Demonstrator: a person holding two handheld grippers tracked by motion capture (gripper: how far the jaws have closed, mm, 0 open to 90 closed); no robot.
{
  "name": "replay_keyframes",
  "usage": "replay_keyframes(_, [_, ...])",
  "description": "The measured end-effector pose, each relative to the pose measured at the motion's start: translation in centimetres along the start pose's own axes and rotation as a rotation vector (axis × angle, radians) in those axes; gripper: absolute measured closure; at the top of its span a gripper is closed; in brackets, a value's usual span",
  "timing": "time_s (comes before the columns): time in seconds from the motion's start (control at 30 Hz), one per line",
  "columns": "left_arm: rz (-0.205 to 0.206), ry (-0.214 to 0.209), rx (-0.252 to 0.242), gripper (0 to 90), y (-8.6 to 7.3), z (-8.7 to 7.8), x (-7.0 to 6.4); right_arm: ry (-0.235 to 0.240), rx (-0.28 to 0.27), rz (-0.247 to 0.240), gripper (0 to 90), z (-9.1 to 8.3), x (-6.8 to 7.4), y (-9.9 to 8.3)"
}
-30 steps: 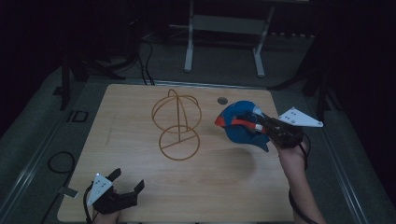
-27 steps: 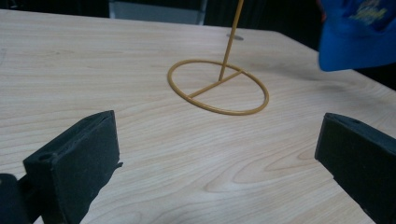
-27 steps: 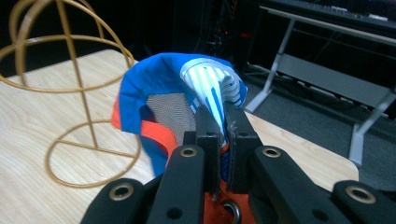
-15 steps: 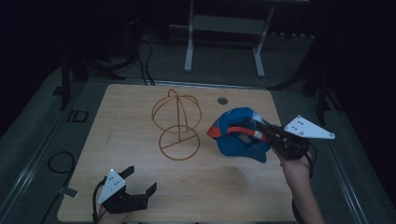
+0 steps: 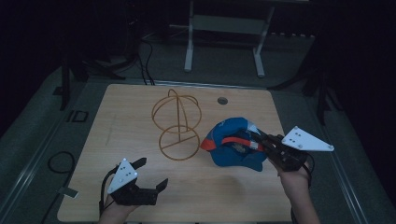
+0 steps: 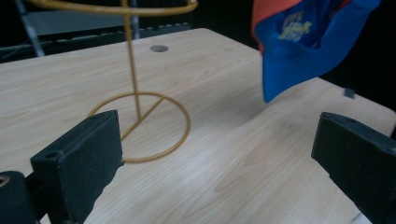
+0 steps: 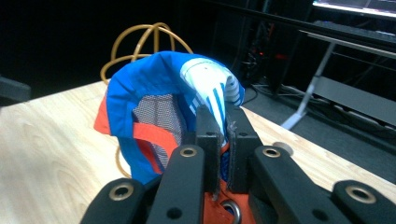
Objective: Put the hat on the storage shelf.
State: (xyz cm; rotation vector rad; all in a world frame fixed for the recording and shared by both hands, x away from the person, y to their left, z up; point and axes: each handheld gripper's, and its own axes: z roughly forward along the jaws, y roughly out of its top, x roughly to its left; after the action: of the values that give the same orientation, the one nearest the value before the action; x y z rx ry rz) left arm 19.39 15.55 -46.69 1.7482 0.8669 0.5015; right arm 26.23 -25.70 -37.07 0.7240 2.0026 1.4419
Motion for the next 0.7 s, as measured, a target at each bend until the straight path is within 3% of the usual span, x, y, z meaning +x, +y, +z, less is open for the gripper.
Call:
replay_keyframes(0.5, [0.082,-0.085,0.021,2.2,5.3,2.2,-1.0,0.029,-0.007,-0.02,86.1,-0.4,1.0,0.1])
replay_keyframes(0.67, [0.103,-0.098,0.026,2.3,6.1,2.9,-1.2,0.04,-0.011,-0.02,86.1,-0.4,1.3,0.0])
replay_keyframes(0.7, [0.121,-0.124,0.017,5.0,6.8,3.9,-1.5,0.051,-0.013,-0.016,86.1,-0.4,1.6,-0.1])
